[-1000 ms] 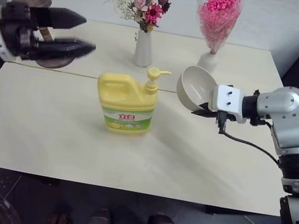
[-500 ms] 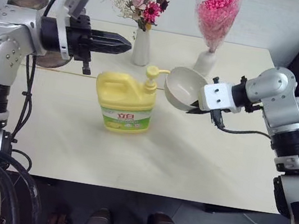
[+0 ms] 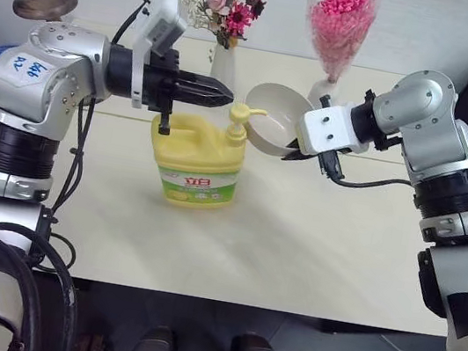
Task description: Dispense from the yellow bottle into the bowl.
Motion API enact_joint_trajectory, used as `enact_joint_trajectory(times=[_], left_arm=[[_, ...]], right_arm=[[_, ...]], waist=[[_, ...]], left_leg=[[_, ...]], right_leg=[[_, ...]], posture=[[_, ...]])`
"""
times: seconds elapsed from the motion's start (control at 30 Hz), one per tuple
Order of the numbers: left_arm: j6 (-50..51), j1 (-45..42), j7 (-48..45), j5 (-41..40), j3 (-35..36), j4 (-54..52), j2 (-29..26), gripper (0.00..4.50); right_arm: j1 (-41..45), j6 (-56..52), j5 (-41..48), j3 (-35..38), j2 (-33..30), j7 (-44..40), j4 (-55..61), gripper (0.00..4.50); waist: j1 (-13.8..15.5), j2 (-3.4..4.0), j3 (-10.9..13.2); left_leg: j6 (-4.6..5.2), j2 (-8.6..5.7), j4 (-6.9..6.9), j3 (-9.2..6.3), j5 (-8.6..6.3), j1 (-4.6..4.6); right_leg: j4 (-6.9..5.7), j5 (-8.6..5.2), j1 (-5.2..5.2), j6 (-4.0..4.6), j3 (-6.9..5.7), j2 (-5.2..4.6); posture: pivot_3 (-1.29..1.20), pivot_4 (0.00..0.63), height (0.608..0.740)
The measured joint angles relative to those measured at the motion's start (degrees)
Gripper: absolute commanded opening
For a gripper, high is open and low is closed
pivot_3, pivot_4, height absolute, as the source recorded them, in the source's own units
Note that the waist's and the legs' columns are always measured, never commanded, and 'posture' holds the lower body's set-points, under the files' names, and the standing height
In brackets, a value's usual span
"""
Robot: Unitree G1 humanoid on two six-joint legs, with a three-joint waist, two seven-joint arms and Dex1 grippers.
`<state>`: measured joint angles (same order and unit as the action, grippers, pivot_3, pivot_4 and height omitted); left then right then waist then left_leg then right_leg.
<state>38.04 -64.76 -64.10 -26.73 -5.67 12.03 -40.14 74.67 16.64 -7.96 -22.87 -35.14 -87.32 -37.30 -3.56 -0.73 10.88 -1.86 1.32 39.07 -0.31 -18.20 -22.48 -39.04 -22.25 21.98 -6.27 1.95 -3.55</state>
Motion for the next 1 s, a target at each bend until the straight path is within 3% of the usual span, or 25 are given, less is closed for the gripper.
enact_joint_trajectory(times=[0.27, 1.0], left_arm=[[-2.8, -1.2, -1.8, 3.8, -1.9, 3.9, 3.2, 0.10], [-8.2, -5.7, -9.2, 11.2, -5.1, 7.9, 4.2, 0.10]], right_arm=[[1.9, 2.0, -1.1, -0.3, 0.7, -0.2, -3.0, 0.00], [2.1, 3.5, -1.1, -0.3, 0.4, -1.3, -1.4, 0.00]], waist=[[0.0, 0.00, 0.0], [-0.2, 0.00, 0.0]], left_leg=[[-0.01, 0.00, 0.00, 0.01, 0.00, -0.04], [-0.03, -0.02, 0.06, 0.11, 0.02, -0.12]], right_leg=[[-0.08, 0.00, 0.08, 0.00, -0.02, -0.01], [-0.46, 0.00, 0.42, 0.00, -0.03, -0.06]], posture=[[0.00, 0.150, 0.740], [0.00, 0.150, 0.740]])
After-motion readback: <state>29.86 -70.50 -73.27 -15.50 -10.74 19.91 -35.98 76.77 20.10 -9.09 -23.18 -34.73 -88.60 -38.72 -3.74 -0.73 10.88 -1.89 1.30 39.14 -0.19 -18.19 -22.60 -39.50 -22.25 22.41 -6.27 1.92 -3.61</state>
